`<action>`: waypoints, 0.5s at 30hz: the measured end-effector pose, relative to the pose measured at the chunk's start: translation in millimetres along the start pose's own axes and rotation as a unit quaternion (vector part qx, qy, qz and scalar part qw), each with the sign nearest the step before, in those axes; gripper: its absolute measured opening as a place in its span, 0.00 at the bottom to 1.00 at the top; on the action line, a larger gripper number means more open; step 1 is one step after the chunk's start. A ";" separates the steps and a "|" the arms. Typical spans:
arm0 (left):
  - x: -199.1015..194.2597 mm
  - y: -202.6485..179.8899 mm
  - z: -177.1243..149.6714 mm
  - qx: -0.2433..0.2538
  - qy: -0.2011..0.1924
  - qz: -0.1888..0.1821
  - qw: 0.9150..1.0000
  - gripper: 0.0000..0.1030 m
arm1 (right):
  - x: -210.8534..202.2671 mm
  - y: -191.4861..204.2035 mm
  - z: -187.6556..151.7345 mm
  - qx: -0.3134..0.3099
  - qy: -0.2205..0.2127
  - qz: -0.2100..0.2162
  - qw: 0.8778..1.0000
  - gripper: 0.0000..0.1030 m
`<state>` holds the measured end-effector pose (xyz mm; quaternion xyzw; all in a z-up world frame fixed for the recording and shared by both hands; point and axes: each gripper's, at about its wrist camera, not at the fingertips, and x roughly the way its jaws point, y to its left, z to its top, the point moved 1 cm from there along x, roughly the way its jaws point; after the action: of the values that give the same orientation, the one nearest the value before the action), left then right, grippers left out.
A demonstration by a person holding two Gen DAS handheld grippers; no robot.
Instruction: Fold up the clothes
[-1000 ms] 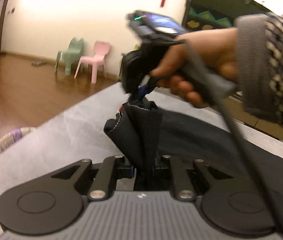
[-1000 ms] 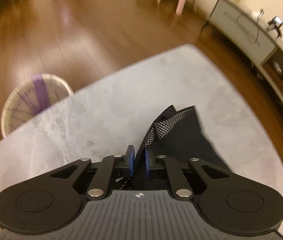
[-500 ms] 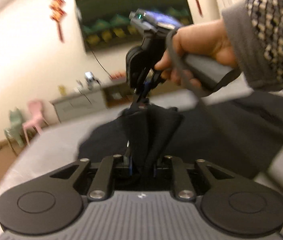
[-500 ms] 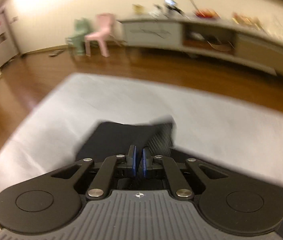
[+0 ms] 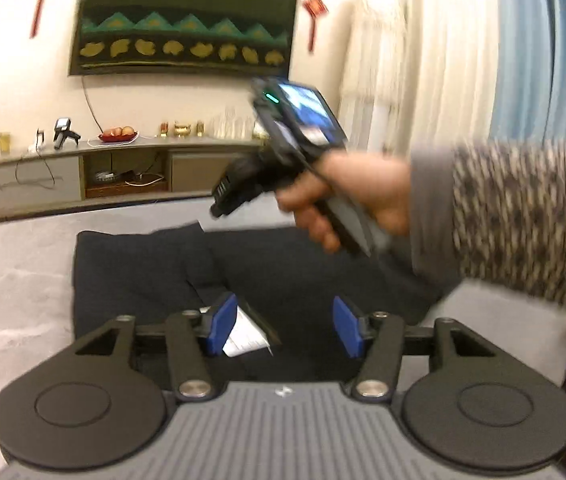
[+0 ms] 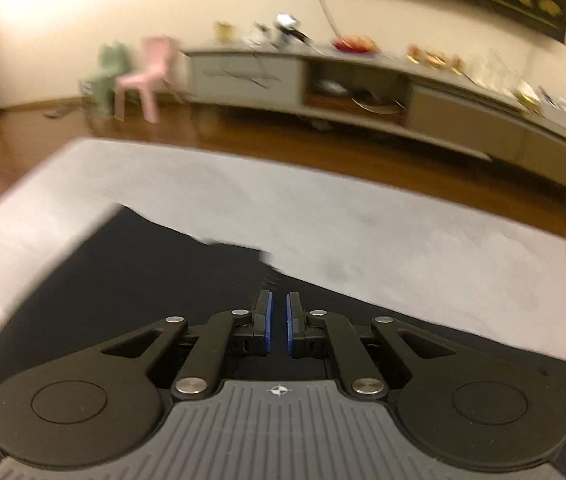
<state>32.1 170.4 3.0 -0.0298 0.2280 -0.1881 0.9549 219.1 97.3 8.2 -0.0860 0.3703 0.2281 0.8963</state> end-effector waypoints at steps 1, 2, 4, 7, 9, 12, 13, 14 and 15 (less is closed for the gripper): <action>-4.1 14.4 0.3 -0.023 -0.005 -0.003 1.000 0.53 | 1.8 8.1 -1.9 -0.011 0.002 0.016 1.000 0.06; -7.8 28.5 0.2 -0.046 -0.009 -0.005 0.999 0.52 | 3.6 16.2 -3.7 -0.021 0.003 0.032 0.999 0.06; 0.6 41.4 -11.4 -0.068 0.035 0.000 0.997 0.49 | 7.9 31.9 -7.8 -0.043 0.008 0.061 0.997 0.06; 13.1 60.8 -28.9 -0.100 0.101 0.007 0.990 0.46 | 33.5 26.5 -19.9 -0.050 0.029 0.009 0.998 0.09; 21.1 59.2 -40.2 -0.091 0.133 0.010 0.987 0.46 | 39.2 16.8 -18.7 -0.049 0.026 -0.043 0.998 0.10; 11.9 48.7 -33.6 -0.080 0.123 -0.028 0.989 0.46 | 43.5 8.1 -13.9 -0.043 0.041 -0.081 0.995 0.11; 1.2 52.7 -30.9 -0.083 0.106 -0.034 0.990 0.46 | 41.4 7.8 -11.4 -0.037 0.045 -0.084 0.995 0.11; -9.7 57.0 -28.0 -0.087 0.089 -0.040 0.991 0.46 | 33.4 13.4 -7.4 -0.033 0.032 -0.074 0.996 0.15; -23.2 67.5 -22.2 -0.099 0.068 -0.038 0.992 0.46 | 24.3 21.4 -2.5 -0.034 0.020 -0.057 0.998 0.16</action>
<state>26.4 242.3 -16.6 -0.1198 0.3090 -0.2022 0.9216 222.5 123.8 -10.4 -0.1417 0.3743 0.1869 0.8971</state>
